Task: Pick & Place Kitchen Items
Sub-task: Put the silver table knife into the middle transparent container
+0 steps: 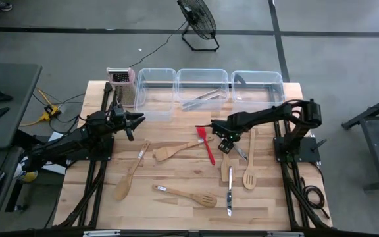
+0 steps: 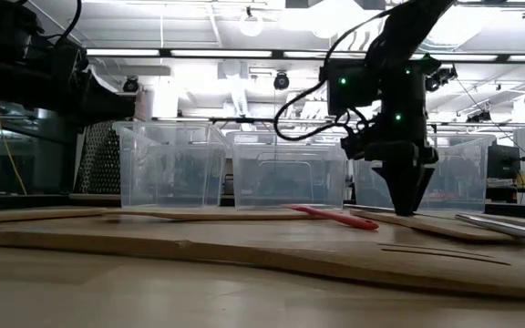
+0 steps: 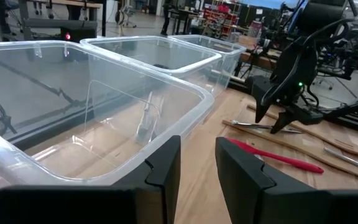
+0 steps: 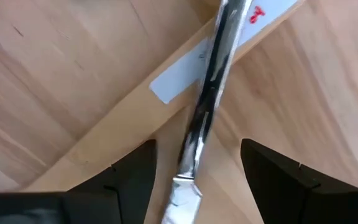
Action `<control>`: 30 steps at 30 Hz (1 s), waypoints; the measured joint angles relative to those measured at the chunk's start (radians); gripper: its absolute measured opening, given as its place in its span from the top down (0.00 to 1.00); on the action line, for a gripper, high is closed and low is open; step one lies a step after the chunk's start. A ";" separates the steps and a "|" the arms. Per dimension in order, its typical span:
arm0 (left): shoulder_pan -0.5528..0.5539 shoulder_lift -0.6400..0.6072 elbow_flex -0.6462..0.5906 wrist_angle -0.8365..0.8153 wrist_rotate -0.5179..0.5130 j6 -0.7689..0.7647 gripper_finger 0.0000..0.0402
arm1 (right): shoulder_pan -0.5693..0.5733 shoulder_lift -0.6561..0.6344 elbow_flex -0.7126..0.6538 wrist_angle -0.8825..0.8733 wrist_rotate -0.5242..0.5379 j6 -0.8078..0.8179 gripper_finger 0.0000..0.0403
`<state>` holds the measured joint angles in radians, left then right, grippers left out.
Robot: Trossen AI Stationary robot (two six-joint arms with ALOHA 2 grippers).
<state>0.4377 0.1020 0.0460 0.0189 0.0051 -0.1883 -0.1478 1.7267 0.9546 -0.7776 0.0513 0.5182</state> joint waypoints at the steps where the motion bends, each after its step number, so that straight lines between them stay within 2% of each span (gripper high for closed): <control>1: 0.000 0.000 0.000 0.000 0.000 0.000 0.75 | 0.000 0.000 0.000 0.000 0.002 -0.004 0.43; 8: 0.000 0.000 0.000 0.000 0.000 0.000 0.75 | 0.004 0.000 0.000 0.002 -0.001 -0.011 0.47; 20: 0.000 0.000 0.000 0.000 0.003 0.000 0.75 | 0.004 0.000 0.000 0.004 -0.008 -0.010 0.75; 30: 0.000 0.000 0.000 0.000 0.003 0.000 0.75 | 0.004 0.000 0.000 0.002 -0.009 -0.007 0.87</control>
<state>0.4377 0.1022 0.0460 0.0185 0.0084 -0.1886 -0.1440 1.7264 0.9543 -0.7753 0.0425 0.5111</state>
